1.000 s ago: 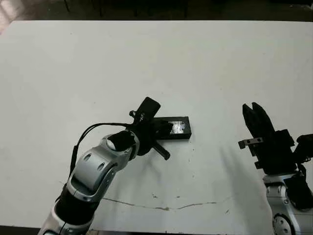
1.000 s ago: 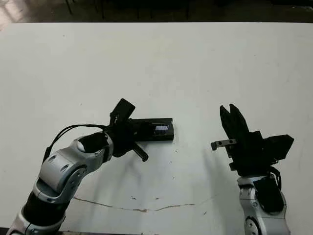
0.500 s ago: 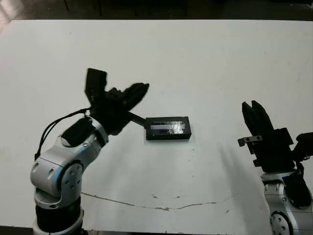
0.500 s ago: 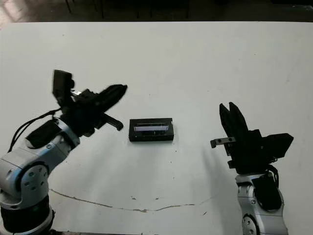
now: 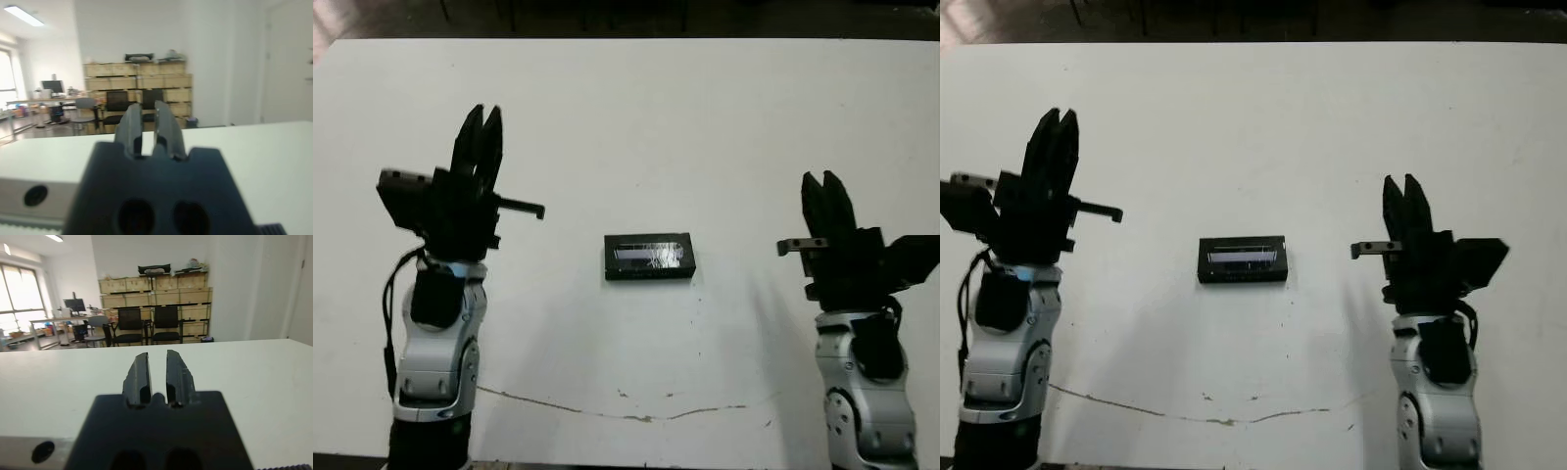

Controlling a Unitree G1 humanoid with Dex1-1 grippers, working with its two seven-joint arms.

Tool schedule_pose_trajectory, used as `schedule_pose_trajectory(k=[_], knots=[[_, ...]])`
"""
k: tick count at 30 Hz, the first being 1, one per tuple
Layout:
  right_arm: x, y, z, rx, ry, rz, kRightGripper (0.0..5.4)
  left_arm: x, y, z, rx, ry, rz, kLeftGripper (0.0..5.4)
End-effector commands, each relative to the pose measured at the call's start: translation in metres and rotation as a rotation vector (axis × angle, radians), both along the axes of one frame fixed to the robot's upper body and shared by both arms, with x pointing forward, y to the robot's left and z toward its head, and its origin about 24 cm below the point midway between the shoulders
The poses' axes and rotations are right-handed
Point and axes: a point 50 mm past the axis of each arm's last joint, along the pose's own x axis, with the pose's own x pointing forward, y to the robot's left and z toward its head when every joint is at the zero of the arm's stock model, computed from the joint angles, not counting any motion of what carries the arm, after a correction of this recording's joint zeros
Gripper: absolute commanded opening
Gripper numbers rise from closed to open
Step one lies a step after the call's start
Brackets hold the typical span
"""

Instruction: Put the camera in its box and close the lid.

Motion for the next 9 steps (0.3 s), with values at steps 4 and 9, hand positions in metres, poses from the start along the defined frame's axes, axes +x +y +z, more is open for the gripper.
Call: schedule_pose_trajectory(k=[4,9], knots=[[0.007,0.005,-0.009,-0.024,0.031,-0.077,0.0,0.006,0.01,-0.013,-0.034,0.052,0.086,0.03],[0.013,0.006,-0.001,-0.03,0.016,-0.096,0.0,0.015,0.015,-0.008,-0.024,0.094,0.101,0.03]])
